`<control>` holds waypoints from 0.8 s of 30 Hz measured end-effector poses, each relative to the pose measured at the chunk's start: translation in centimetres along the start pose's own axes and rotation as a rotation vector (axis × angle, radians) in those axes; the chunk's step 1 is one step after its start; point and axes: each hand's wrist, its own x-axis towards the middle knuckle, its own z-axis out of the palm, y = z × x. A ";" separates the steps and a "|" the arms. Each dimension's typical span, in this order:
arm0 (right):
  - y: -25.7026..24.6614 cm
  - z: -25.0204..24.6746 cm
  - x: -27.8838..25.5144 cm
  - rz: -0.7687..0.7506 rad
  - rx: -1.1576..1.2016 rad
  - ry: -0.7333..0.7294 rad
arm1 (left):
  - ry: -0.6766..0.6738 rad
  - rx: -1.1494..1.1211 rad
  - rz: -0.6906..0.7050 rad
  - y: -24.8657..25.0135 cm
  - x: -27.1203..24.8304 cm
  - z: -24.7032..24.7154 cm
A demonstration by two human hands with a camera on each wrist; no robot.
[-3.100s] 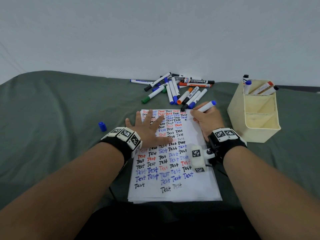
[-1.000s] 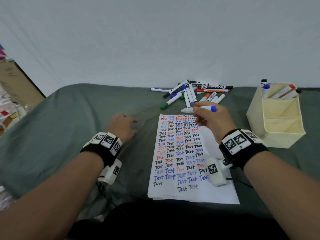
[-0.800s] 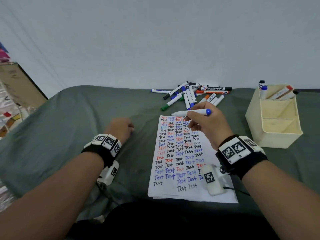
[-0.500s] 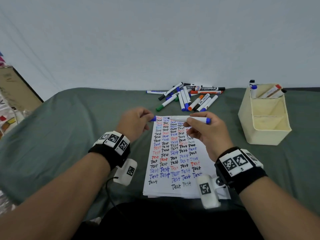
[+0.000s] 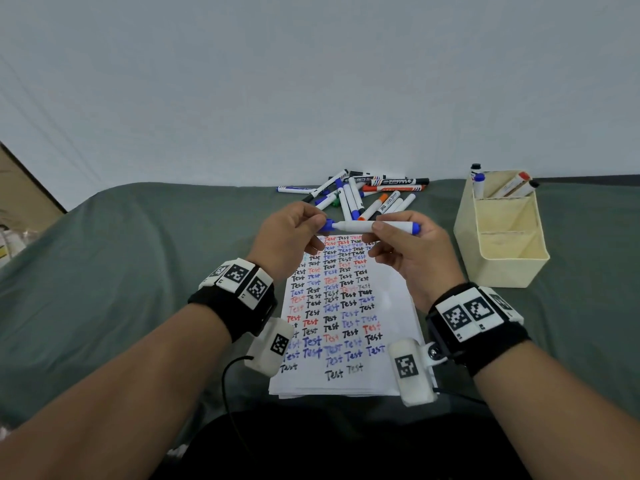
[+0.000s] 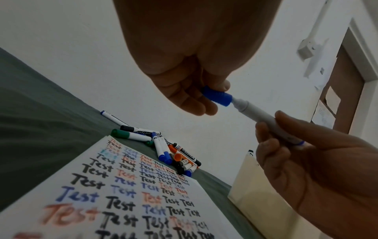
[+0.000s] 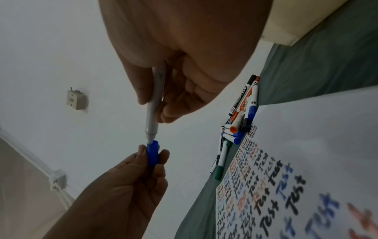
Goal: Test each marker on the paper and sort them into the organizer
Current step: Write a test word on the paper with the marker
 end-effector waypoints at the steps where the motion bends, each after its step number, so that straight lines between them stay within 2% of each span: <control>1: -0.1 0.0 0.0 -0.005 0.002 -0.003 | -0.001 -0.016 0.000 0.0 0.0 0.1; 6: -0.3 0.3 0.0 -0.014 0.003 -0.001 | 0.000 -0.038 0.047 0.3 -0.2 0.6; 15: 0.6 0.4 -0.1 -0.042 0.053 0.019 | 0.021 0.037 0.091 0.9 -0.1 1.5; 20: 0.8 0.2 -0.2 -0.049 0.006 0.007 | 0.025 0.103 0.107 0.9 -0.1 1.8; 24: 0.2 -0.3 0.1 -0.002 -0.039 -0.019 | -0.054 0.244 0.155 1.0 -0.3 1.5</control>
